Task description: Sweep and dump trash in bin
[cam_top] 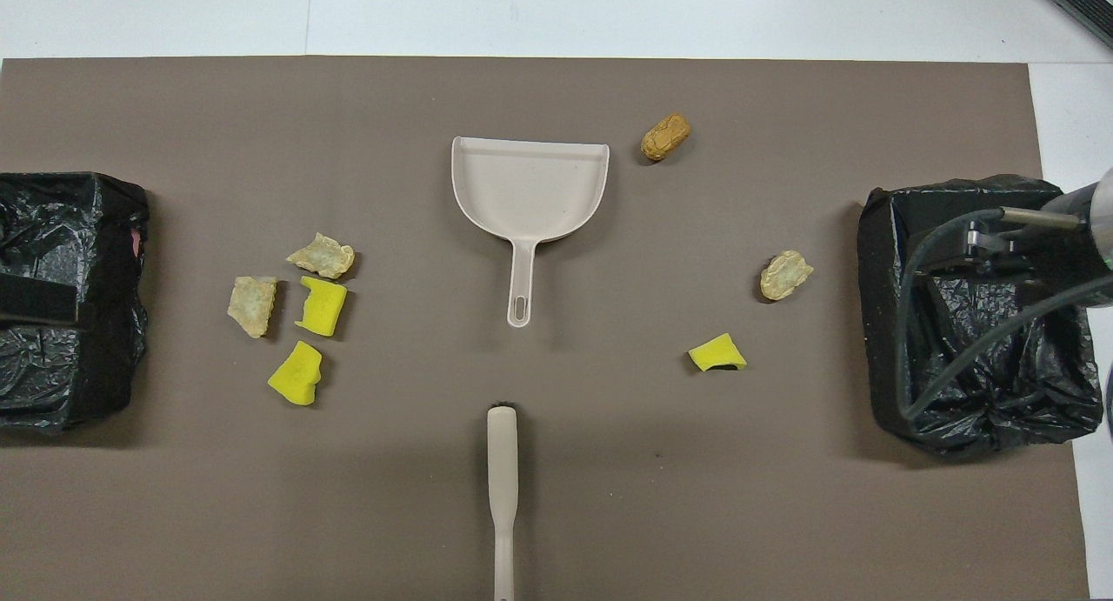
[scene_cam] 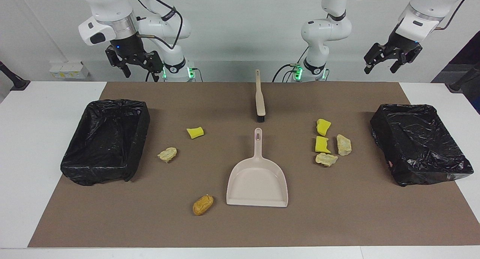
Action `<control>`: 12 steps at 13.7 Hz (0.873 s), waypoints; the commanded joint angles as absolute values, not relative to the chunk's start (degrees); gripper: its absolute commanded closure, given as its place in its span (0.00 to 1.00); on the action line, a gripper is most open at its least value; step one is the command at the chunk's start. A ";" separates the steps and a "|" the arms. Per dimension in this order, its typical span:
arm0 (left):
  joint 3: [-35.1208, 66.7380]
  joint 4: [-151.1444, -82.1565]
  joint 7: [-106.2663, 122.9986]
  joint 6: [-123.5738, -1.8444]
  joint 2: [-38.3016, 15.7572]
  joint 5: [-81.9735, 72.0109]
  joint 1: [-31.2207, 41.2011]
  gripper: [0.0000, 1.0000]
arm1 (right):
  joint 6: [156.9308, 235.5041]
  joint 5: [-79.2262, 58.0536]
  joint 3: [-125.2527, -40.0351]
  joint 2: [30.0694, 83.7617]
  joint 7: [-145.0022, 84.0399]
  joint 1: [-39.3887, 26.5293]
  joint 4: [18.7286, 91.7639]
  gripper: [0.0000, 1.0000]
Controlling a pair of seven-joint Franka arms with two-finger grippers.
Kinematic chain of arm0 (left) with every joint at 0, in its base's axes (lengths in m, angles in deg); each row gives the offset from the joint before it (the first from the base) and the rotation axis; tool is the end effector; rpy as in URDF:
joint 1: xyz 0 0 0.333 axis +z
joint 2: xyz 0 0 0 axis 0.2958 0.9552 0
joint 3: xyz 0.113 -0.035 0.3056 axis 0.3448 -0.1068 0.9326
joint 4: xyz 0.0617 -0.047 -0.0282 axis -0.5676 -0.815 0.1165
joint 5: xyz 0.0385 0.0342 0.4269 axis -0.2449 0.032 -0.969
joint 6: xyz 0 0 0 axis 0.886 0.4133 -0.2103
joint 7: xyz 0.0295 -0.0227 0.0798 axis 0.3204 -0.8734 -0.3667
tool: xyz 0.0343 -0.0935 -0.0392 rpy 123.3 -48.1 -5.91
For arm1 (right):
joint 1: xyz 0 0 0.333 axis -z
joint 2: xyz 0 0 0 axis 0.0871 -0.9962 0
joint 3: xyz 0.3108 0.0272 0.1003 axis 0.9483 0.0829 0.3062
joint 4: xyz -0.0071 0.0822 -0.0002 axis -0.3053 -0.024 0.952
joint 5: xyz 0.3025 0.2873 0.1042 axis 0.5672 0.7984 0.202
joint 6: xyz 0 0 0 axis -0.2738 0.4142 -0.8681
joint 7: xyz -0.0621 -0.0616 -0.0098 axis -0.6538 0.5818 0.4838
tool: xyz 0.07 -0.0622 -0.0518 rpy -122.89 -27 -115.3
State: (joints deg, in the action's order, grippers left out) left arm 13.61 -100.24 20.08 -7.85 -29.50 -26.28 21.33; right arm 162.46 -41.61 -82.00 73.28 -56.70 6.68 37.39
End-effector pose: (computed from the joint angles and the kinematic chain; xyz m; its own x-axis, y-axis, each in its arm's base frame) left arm 0.5322 -0.0224 0.6834 0.9990 0.0391 -0.0215 0.0402 -0.9978 0.0536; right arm 0.5712 0.0617 0.6760 0.9780 -0.2082 -0.0141 -0.2080 -0.9780 0.0153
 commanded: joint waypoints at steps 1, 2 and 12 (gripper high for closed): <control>13.39 -99.74 19.50 -6.94 -29.51 -27.13 21.51 0.00 | 163.70 -40.56 -82.37 74.45 -55.71 7.02 38.95 0.00; 13.39 -99.74 19.50 -6.94 -29.51 -27.22 21.51 0.00 | 163.70 -40.47 -82.29 74.45 -55.53 7.10 38.86 0.00; 13.30 -100.17 19.15 -6.86 -29.68 -27.04 20.81 0.00 | 163.79 -40.38 -82.20 74.81 -55.36 7.81 39.21 0.00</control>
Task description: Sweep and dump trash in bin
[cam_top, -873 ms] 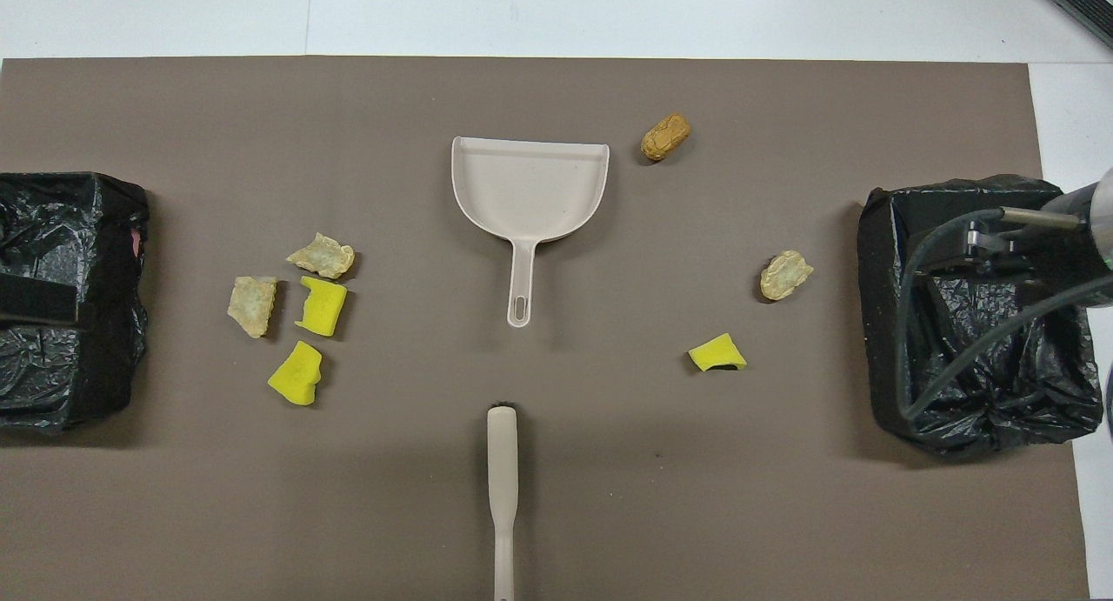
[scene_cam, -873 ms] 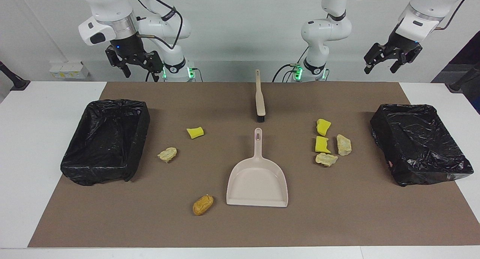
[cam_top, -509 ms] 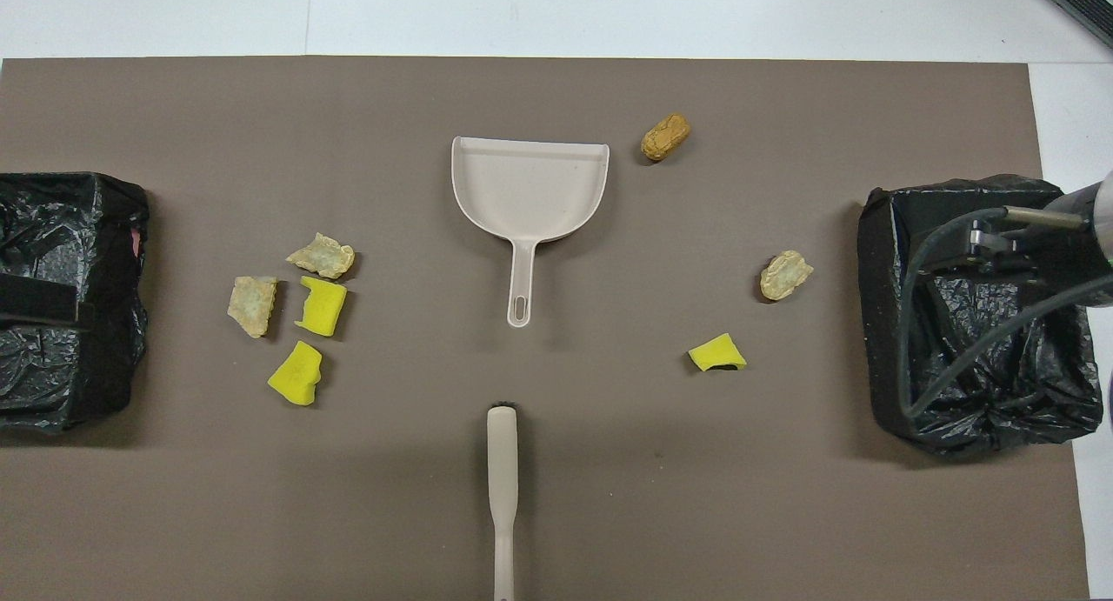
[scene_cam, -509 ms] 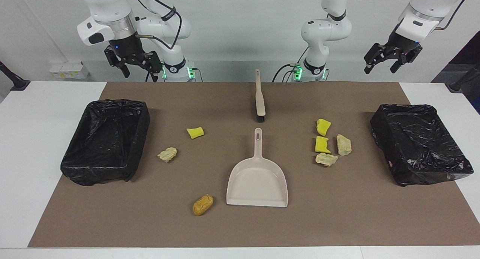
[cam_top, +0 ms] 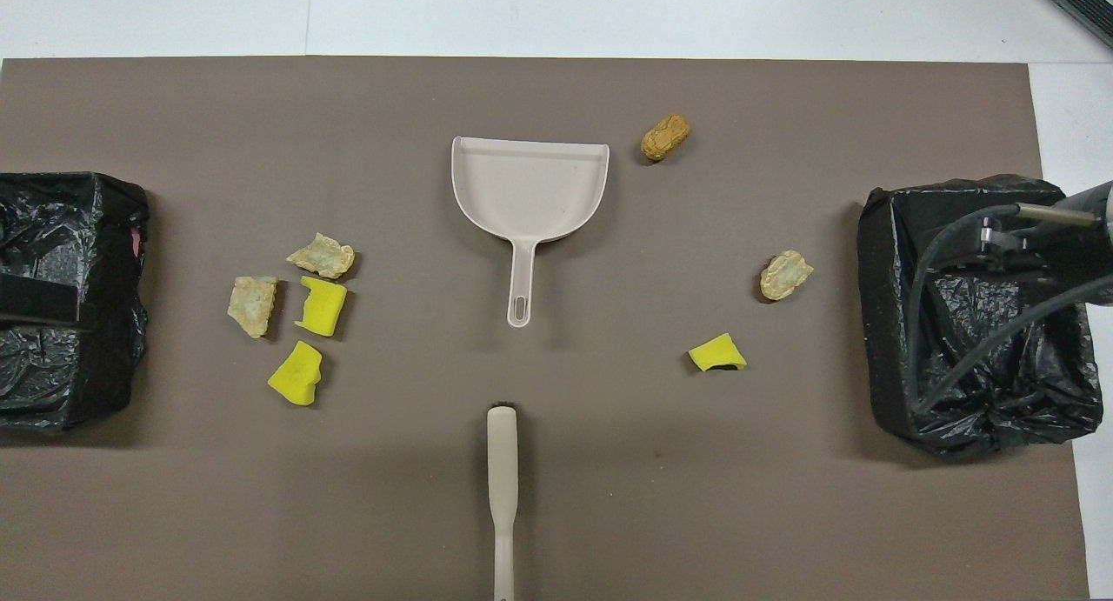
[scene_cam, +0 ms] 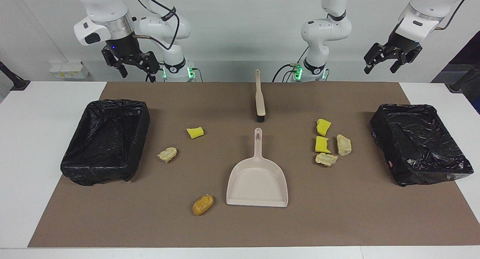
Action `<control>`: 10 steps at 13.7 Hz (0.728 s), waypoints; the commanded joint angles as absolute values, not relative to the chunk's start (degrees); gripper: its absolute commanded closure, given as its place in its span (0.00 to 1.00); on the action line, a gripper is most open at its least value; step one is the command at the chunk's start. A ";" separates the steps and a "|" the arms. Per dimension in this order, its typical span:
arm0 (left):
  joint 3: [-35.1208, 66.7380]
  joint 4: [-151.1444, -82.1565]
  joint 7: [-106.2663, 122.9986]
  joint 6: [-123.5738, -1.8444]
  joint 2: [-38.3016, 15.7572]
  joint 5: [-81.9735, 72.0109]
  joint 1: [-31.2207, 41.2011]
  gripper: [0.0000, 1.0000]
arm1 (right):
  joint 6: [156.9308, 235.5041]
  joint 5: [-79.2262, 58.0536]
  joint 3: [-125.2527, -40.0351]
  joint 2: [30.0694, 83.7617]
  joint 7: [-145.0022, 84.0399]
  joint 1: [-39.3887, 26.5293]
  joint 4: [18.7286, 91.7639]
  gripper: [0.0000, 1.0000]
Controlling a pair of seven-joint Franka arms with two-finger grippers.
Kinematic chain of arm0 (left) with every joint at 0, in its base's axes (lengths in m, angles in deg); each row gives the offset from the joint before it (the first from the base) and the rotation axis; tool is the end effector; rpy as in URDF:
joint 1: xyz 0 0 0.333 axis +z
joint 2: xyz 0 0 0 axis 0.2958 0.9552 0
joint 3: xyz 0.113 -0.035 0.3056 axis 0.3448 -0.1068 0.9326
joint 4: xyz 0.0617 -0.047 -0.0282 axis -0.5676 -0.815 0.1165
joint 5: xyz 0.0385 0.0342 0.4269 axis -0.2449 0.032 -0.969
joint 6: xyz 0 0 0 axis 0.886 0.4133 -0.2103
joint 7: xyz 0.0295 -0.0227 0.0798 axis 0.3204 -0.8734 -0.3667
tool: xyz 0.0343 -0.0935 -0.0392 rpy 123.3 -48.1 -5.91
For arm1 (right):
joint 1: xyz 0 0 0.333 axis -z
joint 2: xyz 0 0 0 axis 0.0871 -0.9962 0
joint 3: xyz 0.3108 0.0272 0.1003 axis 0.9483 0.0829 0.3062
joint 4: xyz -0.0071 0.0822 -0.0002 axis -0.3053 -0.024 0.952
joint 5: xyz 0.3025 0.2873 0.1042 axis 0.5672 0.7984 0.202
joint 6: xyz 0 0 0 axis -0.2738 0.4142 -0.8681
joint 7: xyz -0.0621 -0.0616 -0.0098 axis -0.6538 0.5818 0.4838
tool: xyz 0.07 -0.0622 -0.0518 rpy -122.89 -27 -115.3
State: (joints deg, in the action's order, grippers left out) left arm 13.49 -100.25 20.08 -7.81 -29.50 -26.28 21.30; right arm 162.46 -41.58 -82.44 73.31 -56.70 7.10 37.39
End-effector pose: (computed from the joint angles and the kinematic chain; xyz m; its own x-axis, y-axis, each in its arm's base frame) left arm 0.5321 -0.0239 0.6832 0.9991 0.0365 -0.0224 0.0376 -0.9979 0.0533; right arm 0.5718 0.0531 0.6764 0.9748 -0.2228 -0.0138 -0.2226 -0.9748 0.0146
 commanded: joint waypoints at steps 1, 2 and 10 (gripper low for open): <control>13.30 -100.96 19.06 -7.20 -30.03 -26.95 20.64 0.00 | 163.70 -40.38 -82.20 74.89 -55.09 7.81 39.21 0.00; 13.30 -101.92 19.15 -7.47 -30.64 -26.78 20.55 0.00 | 163.78 -40.38 -82.20 74.89 -55.00 7.81 39.30 0.00; 12.60 -115.01 19.15 -13.09 -37.32 -26.17 16.78 0.00 | 167.28 -40.30 -81.15 72.45 -55.97 5.53 39.47 0.00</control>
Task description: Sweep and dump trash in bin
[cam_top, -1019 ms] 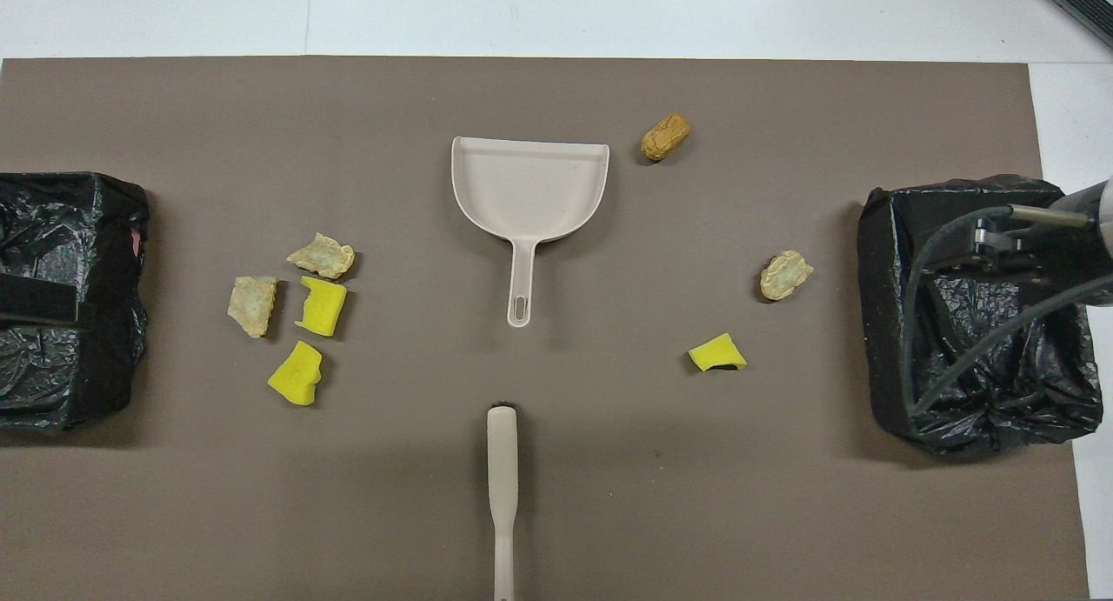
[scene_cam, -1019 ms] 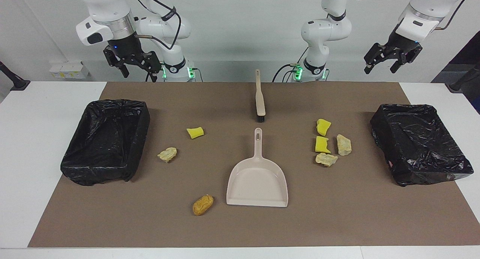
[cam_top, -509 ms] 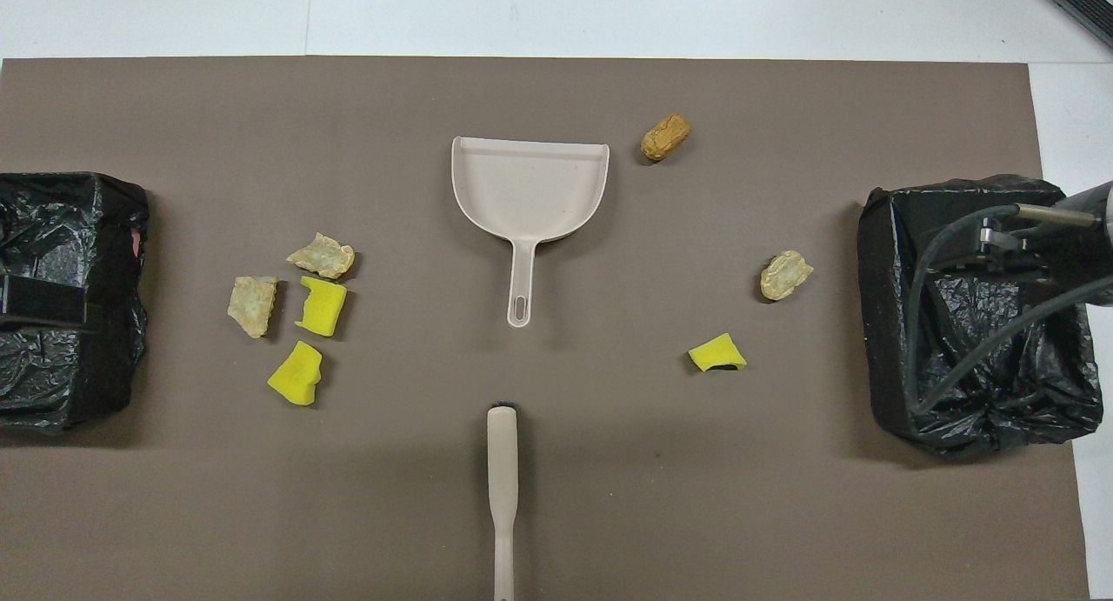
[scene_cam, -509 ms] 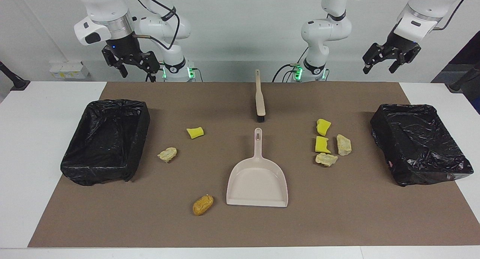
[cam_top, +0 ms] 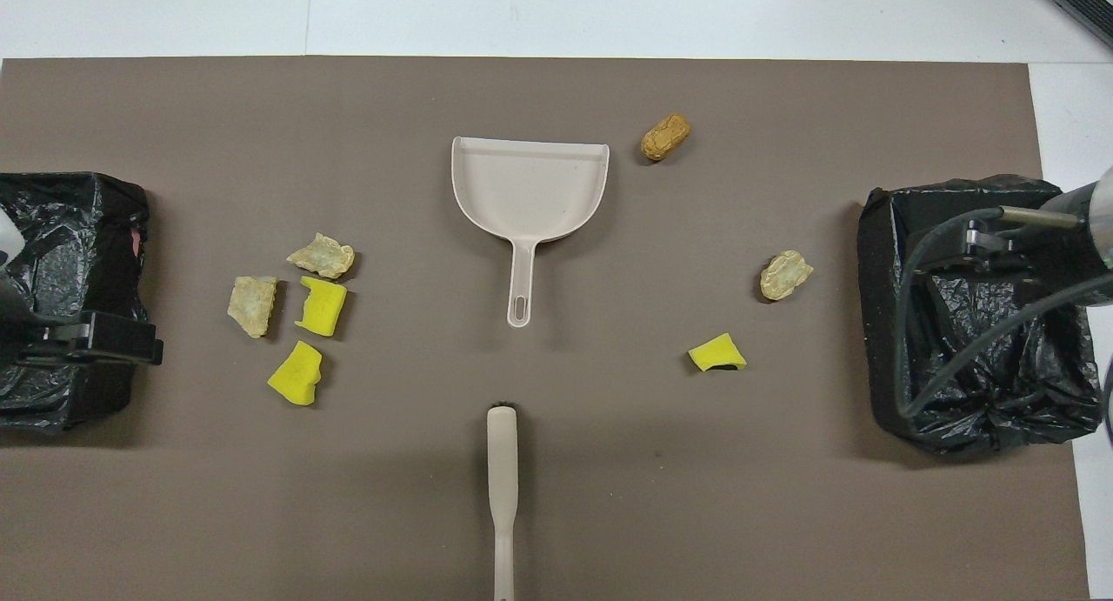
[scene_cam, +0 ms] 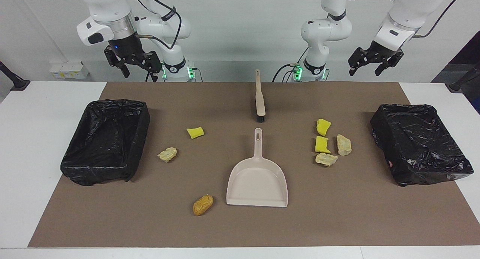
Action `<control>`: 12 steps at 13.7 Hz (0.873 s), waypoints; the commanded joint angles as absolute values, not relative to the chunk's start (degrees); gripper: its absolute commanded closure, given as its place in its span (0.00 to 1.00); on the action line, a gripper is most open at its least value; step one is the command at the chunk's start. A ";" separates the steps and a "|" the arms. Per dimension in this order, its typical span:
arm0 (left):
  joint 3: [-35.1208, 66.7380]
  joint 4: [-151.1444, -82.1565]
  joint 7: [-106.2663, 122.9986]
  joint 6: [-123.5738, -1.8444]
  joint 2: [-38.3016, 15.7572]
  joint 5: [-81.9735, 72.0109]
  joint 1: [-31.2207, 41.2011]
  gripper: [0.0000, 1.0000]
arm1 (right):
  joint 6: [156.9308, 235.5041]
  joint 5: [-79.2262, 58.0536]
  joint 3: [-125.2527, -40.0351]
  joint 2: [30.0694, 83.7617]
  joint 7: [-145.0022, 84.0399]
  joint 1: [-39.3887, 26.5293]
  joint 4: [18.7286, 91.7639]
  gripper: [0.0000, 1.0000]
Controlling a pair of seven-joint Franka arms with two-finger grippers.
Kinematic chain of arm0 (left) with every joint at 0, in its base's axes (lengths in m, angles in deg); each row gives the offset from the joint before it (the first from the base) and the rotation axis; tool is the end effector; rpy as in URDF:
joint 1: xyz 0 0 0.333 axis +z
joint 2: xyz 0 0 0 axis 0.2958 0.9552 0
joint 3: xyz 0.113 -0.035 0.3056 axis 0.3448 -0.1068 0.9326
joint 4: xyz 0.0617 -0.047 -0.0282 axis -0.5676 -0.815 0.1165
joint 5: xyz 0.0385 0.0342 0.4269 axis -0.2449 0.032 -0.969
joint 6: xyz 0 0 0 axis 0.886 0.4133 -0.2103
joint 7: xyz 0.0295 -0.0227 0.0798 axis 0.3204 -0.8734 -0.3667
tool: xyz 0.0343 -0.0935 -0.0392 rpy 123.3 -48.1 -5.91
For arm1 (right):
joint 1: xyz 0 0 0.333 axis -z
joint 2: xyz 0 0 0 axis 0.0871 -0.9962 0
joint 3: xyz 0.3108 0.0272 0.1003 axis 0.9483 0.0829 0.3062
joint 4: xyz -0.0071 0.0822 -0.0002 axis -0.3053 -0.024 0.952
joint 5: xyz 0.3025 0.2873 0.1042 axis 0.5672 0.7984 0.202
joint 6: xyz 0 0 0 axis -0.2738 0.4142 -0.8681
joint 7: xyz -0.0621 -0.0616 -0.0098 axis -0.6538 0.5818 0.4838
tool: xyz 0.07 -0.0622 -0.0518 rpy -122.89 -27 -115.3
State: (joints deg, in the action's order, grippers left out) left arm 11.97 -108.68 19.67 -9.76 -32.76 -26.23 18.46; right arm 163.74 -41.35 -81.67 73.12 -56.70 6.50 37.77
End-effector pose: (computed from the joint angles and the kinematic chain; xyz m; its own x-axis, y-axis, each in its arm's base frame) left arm 0.5129 -0.0646 0.6418 0.9965 -0.0269 -0.0790 -0.0238 -0.9989 0.0397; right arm 0.5740 0.0676 0.6731 0.9800 -0.1989 -0.0033 -0.1989 -0.9800 0.0068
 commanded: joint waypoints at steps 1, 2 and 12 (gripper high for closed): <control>12.60 -116.68 19.06 -13.62 -37.68 -26.16 15.38 0.00 | 169.13 -40.38 -81.06 70.87 -56.84 3.78 39.39 0.00; 12.60 -118.01 18.98 -13.97 -37.77 -26.08 13.88 0.00 | 171.67 -40.38 -81.06 69.55 -59.11 2.20 39.38 0.00; 12.60 -144.44 -2.63 -30.65 -50.13 -22.65 -11.42 0.00 | 186.20 -43.72 -81.76 40.48 -79.34 -17.40 21.93 0.00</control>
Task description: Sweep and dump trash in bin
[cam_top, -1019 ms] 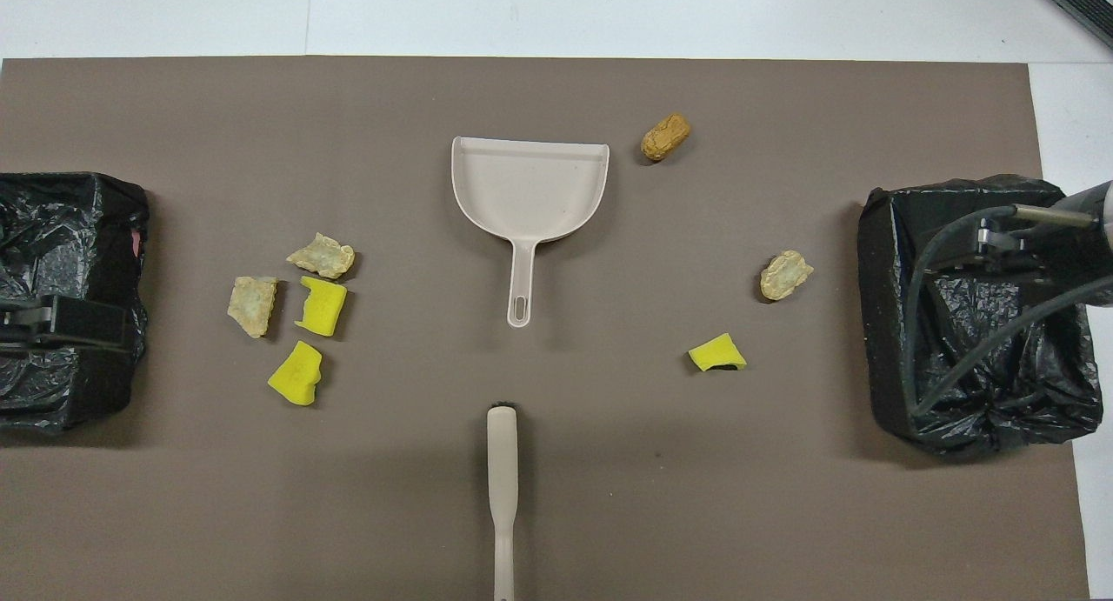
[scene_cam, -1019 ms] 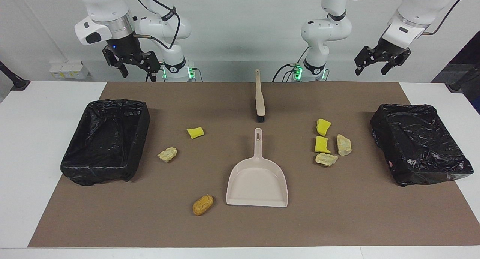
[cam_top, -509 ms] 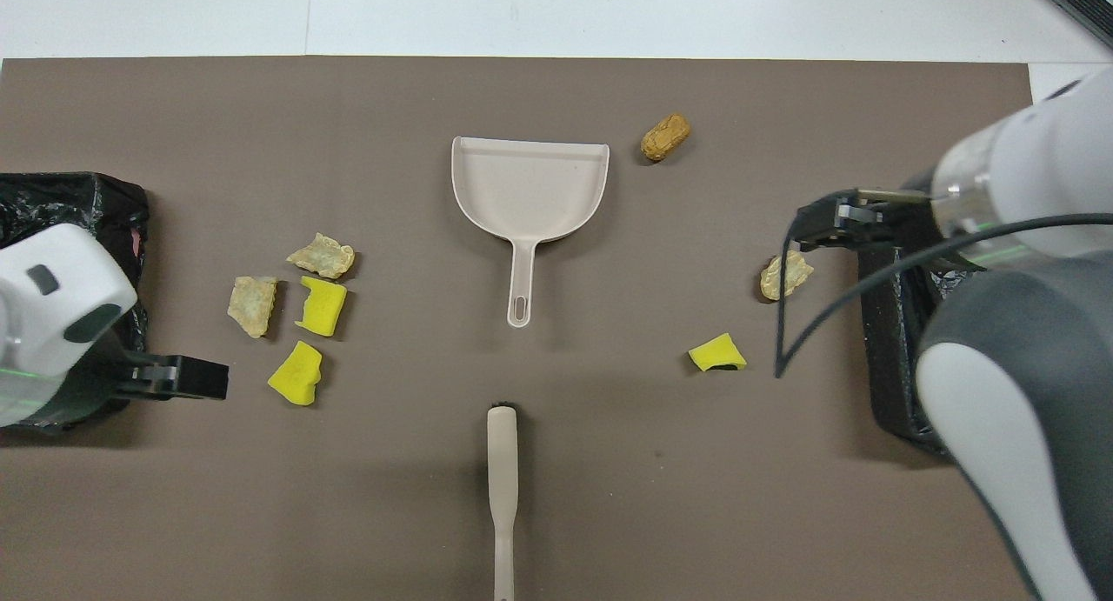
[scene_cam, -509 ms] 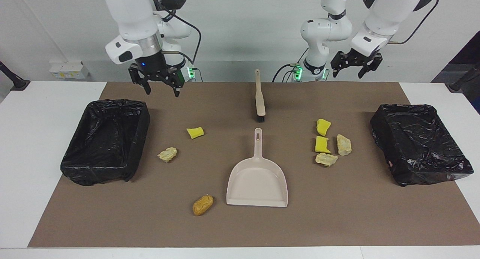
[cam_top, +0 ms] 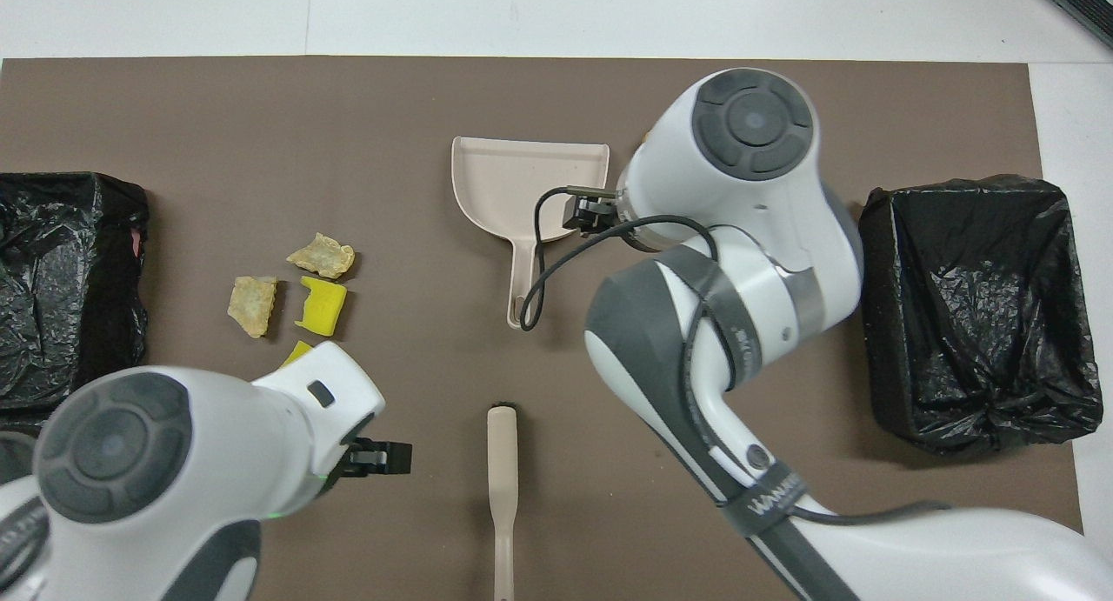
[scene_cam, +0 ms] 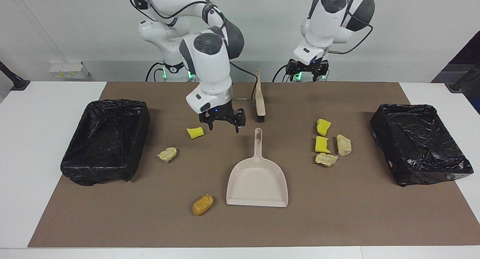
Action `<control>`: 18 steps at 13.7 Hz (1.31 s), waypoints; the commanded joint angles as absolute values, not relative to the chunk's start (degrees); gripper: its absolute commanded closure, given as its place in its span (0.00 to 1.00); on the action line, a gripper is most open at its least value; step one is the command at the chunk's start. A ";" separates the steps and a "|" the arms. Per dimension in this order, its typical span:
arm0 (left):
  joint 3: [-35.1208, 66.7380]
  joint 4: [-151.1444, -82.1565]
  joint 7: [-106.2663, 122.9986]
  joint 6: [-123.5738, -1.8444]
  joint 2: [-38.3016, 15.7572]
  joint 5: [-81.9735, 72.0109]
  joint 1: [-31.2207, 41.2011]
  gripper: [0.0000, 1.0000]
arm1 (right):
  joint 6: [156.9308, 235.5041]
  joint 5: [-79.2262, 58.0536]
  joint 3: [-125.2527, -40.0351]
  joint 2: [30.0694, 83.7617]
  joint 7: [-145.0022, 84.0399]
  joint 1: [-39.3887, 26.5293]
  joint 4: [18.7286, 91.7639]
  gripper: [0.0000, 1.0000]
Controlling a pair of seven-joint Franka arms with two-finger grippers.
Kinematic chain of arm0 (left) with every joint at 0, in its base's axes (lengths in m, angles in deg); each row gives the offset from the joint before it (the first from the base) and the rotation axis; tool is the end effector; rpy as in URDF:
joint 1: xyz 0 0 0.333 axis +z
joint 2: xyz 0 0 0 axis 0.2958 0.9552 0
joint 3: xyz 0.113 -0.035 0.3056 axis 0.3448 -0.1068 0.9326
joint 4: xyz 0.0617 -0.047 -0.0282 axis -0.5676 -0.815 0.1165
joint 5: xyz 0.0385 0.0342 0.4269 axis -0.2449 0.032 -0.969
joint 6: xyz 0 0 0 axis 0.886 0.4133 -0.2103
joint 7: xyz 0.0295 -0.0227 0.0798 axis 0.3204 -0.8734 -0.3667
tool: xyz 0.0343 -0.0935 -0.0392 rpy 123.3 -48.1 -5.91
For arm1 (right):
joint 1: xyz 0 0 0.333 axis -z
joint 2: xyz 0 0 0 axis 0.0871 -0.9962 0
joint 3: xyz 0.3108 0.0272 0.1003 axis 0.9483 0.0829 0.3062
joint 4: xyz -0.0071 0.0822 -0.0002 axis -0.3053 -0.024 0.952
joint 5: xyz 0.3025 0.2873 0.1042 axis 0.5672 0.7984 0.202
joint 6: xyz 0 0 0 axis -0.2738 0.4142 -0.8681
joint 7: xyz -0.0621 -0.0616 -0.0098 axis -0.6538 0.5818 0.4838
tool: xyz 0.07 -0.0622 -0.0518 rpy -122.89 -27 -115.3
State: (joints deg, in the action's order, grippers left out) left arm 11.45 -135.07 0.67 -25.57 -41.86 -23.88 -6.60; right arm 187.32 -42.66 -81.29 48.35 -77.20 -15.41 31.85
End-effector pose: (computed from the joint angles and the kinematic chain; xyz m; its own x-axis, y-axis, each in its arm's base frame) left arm 0.3922 -0.2536 0.5081 0.9876 -0.1030 -0.1184 -0.1020 -0.9947 0.0147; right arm 0.6506 0.3373 0.4809 0.9833 -0.1771 0.0420 -0.1735 -0.9817 -0.0784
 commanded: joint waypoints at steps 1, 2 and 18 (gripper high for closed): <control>12.51 -147.43 -4.82 -32.24 -51.73 -22.65 -13.97 0.00 | 186.20 -44.51 -81.76 37.22 -80.13 -18.55 18.59 0.00; 12.51 -149.55 -6.84 -34.08 -51.74 -22.65 -17.65 0.00 | 186.98 -45.30 -81.76 34.23 -81.18 -19.95 16.03 0.00; 12.51 -159.33 -29.28 -60.73 -38.30 -22.65 -39.48 0.00 | 190.33 -46.45 -82.46 33.41 -82.60 -24.97 24.61 0.12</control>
